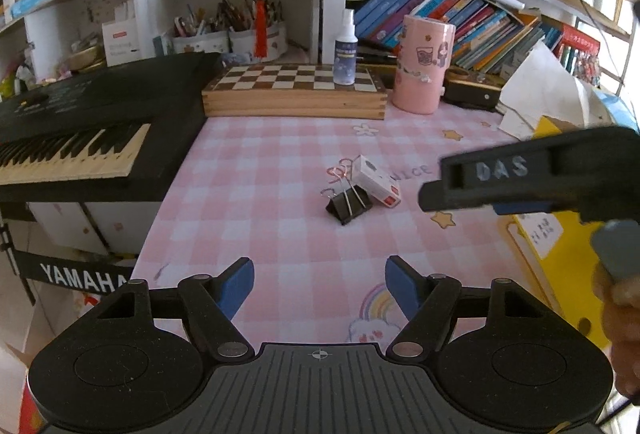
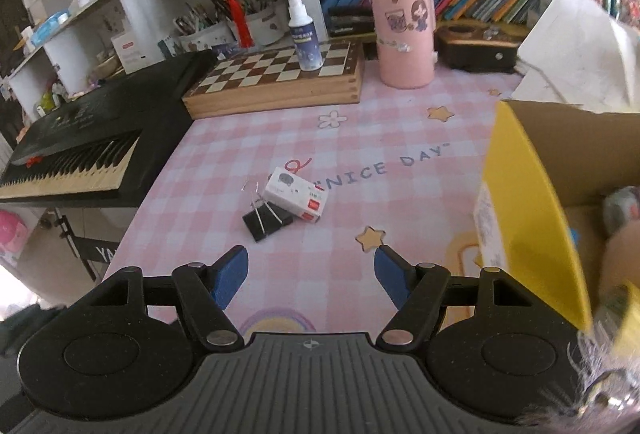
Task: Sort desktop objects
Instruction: 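Reach the left tool to the black binder clip while the right tool approaches the white card box, then grasp the black binder clip with the left tool while the right tool grasps the white card box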
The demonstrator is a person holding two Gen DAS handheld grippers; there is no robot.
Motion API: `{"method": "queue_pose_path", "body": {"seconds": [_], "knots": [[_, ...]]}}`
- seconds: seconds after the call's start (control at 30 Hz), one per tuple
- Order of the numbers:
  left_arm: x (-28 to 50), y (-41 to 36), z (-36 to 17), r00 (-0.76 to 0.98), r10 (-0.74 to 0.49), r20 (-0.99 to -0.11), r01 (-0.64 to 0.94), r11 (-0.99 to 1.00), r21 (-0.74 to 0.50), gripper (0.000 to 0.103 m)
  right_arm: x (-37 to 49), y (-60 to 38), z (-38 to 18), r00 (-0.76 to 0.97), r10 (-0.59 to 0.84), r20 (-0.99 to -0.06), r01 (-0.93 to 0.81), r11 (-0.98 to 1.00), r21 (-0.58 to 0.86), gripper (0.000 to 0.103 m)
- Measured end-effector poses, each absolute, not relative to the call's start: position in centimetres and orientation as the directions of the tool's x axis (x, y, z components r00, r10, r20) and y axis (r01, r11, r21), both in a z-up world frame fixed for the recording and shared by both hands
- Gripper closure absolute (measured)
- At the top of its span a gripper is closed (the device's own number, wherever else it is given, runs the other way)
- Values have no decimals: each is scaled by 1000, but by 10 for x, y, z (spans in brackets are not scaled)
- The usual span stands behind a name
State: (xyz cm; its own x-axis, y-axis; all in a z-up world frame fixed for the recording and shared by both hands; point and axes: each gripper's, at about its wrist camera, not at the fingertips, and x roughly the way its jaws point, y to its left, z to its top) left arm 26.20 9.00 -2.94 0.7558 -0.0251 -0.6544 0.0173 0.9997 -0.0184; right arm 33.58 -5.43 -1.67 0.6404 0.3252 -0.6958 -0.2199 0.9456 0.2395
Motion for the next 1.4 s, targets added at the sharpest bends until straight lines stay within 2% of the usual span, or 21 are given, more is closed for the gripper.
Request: {"method": "queue_pose_path", "body": {"seconds": [0.27, 0.6, 0.67, 0.7, 0.93, 1.1, 1.23, 1.4], "knots": [[292, 91, -35, 743, 2, -669, -9, 1000, -7, 30, 397, -41, -31, 603, 378, -702, -171, 921, 350, 34], [318, 87, -40, 740, -13, -673, 16, 1000, -1, 31, 445, -28, -61, 529, 389, -754, -111, 913, 392, 38], [323, 84, -42, 738, -21, -674, 31, 1000, 2, 32, 450, -28, -67, 508, 400, -763, -98, 907, 410, 41], [326, 83, -43, 737, -23, -676, 35, 999, 4, 33, 451, -28, -68, 515, 406, -755, -99, 903, 418, 47], [352, 74, -52, 732, -44, -680, 69, 998, 10, 34, 454, -37, -61, 532, 415, -738, -114, 899, 423, 50], [370, 67, -62, 728, -49, -684, 80, 997, 14, 43, 447, -53, -38, 616, 350, -706, -100, 923, 370, 50], [383, 63, -69, 722, -45, -691, 77, 997, 16, 46, 442, -65, -26, 655, 320, -685, -89, 932, 350, 49], [393, 55, -81, 702, -38, -711, 90, 995, 36, 60, 439, -70, -23, 664, 317, -677, -96, 934, 344, 49]]}}
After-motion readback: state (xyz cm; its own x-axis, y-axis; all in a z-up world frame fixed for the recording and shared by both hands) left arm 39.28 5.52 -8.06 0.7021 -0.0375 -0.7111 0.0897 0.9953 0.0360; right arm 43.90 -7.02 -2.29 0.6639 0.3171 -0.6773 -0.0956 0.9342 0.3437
